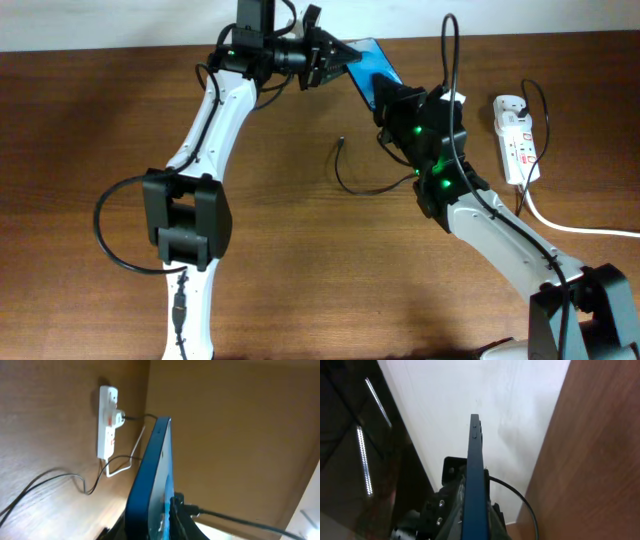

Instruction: Plug charger to phone and switch on socket

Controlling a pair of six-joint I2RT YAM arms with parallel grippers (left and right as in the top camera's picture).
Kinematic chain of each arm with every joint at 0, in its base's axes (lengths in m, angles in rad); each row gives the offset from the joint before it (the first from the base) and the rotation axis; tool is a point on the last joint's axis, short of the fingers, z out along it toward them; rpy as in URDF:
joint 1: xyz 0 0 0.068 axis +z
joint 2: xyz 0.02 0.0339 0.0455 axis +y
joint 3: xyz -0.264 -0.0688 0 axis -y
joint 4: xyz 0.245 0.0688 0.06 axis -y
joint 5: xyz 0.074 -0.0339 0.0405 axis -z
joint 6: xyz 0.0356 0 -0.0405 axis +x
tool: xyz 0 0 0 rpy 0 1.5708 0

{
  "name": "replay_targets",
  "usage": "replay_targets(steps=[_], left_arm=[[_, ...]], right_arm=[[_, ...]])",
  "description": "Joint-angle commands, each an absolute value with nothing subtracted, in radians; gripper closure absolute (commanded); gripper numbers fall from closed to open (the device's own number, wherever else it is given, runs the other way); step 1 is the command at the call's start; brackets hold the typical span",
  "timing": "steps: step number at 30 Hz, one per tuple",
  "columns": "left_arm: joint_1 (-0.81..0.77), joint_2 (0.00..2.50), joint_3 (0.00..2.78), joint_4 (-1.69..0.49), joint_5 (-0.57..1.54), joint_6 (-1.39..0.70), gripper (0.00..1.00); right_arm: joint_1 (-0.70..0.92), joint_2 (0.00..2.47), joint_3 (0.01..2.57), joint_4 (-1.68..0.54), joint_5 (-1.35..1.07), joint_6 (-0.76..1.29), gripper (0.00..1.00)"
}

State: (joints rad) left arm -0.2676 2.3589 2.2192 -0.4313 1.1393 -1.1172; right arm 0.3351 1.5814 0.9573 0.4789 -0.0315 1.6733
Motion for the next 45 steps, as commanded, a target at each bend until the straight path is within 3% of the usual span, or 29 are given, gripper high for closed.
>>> replay_targets(steps=[1,6,14,17,20,21,24,28,31,36,42,45], left_arm=[[-0.294,2.354,2.227,-0.393,1.104,-1.190,0.81],[-0.297,2.354,2.227,-0.333,1.157,-1.212,0.79],[-0.331,2.354,2.227,-0.330,1.143,-1.269,1.00],[-0.331,2.354,2.227,-0.330,1.129,-1.272,1.00],[-0.329,2.354,2.227,-0.330,1.109,-1.272,1.00],[-0.322,2.354,2.227,-0.330,1.109,-1.272,1.00],[-0.294,2.354,2.227,-0.330,1.110,-1.271,1.00],[-0.219,2.354,2.227,-0.335,1.174,-1.171,1.00],[-0.135,2.354,2.227,-0.463,1.264,-0.995,1.00],[-0.049,2.354,2.226,-0.916,1.269,-0.550,1.00],[-0.039,2.354,2.226,-1.016,1.317,-0.454,1.00],[-0.020,2.354,2.226,-1.016,1.366,-0.454,1.00]], right_arm=[[0.354,1.574,0.967,0.488,-0.094,1.685,0.96],[0.354,1.574,0.967,0.524,-0.144,1.685,0.96],[0.366,1.574,0.967,0.565,-0.146,1.684,0.96],[0.366,1.574,0.967,0.561,-0.146,1.683,0.94],[0.366,1.574,0.967,0.554,-0.142,1.680,0.80],[0.366,1.574,0.967,0.553,-0.139,1.676,0.68],[0.364,1.574,0.967,0.534,-0.113,1.667,0.46],[0.318,1.573,0.967,0.509,-0.117,1.427,0.26],[0.203,1.573,0.967,0.376,-0.234,1.295,0.21],[0.076,1.573,0.973,0.039,-0.415,0.844,0.21],[0.089,1.652,1.274,-0.466,-0.411,0.518,0.21],[0.133,1.755,1.429,-0.593,-0.411,0.459,0.27]])
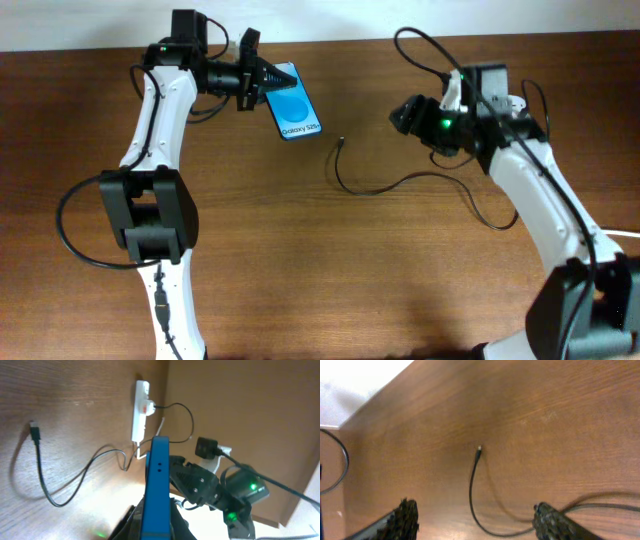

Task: Plug charger to phone and switch on socket
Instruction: 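Grasp the USB-C cable end with the right gripper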

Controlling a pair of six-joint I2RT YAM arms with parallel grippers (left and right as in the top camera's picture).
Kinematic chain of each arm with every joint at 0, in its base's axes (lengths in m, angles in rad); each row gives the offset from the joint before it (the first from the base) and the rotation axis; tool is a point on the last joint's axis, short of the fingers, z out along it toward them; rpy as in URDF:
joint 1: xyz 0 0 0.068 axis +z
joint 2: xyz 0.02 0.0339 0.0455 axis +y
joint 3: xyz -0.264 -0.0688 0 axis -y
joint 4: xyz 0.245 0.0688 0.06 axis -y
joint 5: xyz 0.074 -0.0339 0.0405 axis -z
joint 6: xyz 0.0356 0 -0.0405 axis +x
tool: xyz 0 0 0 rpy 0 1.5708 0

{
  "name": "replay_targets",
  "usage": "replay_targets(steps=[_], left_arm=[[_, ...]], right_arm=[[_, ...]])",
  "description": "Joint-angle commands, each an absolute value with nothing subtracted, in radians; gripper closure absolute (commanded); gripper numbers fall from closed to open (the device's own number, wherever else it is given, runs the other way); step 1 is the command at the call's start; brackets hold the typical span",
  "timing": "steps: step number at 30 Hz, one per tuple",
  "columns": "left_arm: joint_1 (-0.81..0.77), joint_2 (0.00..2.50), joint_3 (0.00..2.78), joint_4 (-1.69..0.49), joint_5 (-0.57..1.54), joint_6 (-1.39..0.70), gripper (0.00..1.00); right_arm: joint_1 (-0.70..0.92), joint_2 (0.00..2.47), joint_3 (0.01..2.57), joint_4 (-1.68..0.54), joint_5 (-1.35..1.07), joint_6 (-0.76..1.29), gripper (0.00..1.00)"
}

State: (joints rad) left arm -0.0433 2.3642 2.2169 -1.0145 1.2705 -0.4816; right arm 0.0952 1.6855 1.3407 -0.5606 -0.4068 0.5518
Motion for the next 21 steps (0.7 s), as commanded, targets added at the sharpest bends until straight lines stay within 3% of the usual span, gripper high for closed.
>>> replay_targets(steps=[1,14,21], left_arm=[[-0.004,2.354,2.226,-1.016,1.367,-0.454,1.00],[0.069,2.354,2.226,-1.024,1.308,-0.454,1.00],[0.069,2.354,2.226,-1.035,1.294,-0.455,1.00]], right_arm=[[0.160,1.796,1.457,-0.588,-0.411,0.460,0.31],[0.287,2.118,1.459,-0.377,-0.412,0.562,0.53],[0.325,2.202,1.459,-0.291,-0.411,0.675,0.60]])
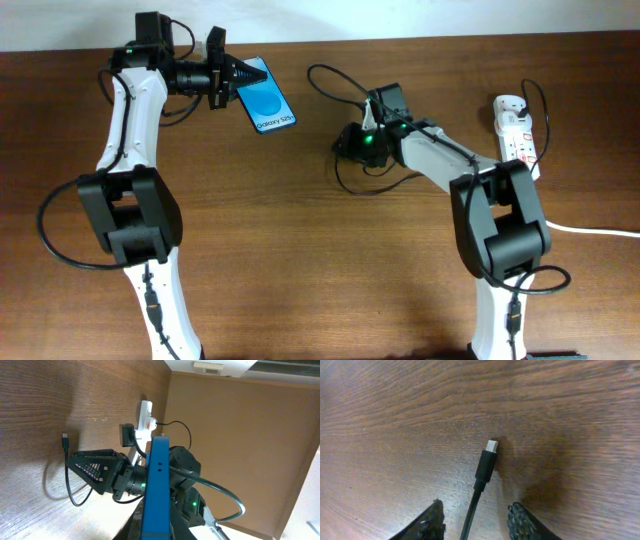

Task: Plug charger to phone and switch on socket
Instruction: 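Grasp the USB-C cable end with the right gripper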

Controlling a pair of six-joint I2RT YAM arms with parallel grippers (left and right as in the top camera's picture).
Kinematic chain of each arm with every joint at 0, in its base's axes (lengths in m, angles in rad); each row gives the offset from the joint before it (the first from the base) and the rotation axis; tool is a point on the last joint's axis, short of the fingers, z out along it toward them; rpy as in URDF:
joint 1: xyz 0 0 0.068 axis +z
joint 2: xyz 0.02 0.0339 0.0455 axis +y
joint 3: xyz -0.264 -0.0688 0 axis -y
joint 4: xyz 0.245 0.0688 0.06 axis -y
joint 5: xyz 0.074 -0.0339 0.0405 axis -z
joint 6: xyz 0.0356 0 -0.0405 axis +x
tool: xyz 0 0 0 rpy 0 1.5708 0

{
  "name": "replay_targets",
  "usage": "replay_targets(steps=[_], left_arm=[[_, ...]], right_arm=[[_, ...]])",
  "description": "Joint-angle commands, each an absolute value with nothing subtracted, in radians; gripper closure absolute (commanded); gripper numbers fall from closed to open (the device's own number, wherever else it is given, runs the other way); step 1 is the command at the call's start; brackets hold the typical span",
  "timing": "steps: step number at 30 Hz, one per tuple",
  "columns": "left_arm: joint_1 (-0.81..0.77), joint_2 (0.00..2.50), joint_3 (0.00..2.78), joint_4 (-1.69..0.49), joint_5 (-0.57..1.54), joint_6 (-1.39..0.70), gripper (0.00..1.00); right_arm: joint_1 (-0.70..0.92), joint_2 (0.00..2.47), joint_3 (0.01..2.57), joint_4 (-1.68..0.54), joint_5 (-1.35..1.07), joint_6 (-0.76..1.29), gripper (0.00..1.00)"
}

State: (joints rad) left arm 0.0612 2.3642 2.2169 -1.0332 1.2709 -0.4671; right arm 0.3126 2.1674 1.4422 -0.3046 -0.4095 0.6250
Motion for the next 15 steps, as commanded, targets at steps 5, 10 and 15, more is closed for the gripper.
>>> replay_targets(steps=[5,10,15], left_arm=[[0.069,2.354,2.226,-1.036,1.294,-0.455,1.00],[0.069,2.354,2.226,-1.036,1.294,-0.455,1.00],[0.069,2.354,2.226,-1.036,1.294,-0.455,1.00]], right_arm=[[0.328,2.230,1.459,-0.257,-0.411,0.690,0.64],[0.328,2.234,1.459,-0.255,-0.408,0.694,0.67],[0.329,2.234,1.458,-0.257,-0.408,0.698,0.72]])
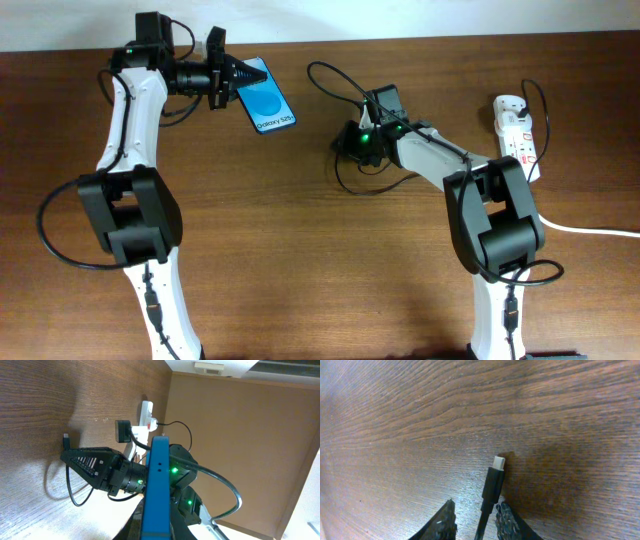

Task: Plug charger to phone and switch on socket
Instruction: 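Grasp the USB-C cable end with the right gripper, then push the cable end up into the phone's bottom port with the right gripper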

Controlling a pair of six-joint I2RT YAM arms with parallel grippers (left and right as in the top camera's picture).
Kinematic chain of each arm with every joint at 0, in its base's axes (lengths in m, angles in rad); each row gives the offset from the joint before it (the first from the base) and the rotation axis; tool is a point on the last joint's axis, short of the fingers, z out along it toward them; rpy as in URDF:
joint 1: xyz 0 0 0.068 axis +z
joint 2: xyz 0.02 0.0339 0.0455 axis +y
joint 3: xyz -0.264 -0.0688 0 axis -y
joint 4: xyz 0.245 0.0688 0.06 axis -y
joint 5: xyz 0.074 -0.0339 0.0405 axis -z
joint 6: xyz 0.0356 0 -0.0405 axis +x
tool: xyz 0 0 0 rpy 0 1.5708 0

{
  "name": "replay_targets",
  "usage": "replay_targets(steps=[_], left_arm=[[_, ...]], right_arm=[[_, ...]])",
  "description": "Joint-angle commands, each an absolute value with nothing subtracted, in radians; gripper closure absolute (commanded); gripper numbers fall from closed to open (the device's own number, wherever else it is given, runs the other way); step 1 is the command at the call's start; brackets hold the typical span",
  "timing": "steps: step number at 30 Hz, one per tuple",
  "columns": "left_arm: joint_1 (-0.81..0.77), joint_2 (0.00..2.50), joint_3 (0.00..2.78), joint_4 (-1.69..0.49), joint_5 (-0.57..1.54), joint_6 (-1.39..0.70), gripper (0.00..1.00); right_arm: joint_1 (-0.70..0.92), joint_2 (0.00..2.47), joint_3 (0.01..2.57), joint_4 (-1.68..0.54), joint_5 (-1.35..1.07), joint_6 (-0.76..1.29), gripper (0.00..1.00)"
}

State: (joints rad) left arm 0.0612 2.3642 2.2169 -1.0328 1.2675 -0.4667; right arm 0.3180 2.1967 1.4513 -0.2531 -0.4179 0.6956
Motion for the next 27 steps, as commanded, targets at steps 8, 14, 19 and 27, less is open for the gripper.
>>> replay_targets(steps=[8,14,19,27], left_arm=[[0.069,2.354,2.226,-1.065,1.295,-0.455,1.00],[0.059,2.354,2.226,-1.079,1.294,-0.450,1.00],[0.001,2.354,2.226,-1.079,1.482,-0.219,1.00],[-0.049,2.354,2.226,-1.079,1.575,-0.140,1.00]], right_arm=[[0.294,2.216,1.456,-0.325,-0.438,0.652,0.96],[0.166,2.014,1.457,-0.440,-0.731,0.286,0.96],[0.096,1.772,1.457,-0.606,-0.959,0.118,0.96],[0.057,1.486,1.456,-0.799,-0.965,0.100,0.96]])
